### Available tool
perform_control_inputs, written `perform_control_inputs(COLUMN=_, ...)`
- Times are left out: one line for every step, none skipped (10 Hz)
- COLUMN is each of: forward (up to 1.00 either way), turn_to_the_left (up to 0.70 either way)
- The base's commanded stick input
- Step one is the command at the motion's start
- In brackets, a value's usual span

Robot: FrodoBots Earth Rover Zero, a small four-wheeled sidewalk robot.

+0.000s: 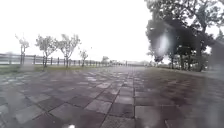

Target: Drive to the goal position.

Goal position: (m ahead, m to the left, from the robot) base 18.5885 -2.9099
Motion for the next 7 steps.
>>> perform_control_inputs(forward=1.00, turn_to_the_left=0.00)
perform_control_inputs(forward=1.00, turn_to_the_left=0.00)
perform_control_inputs(forward=1.00, turn_to_the_left=0.00)
perform_control_inputs(forward=1.00, turn_to_the_left=0.00)
perform_control_inputs(forward=1.00, turn_to_the_left=0.00)
perform_control_inputs(forward=1.00, turn_to_the_left=0.00)
perform_control_inputs(forward=1.00, turn_to_the_left=0.00)
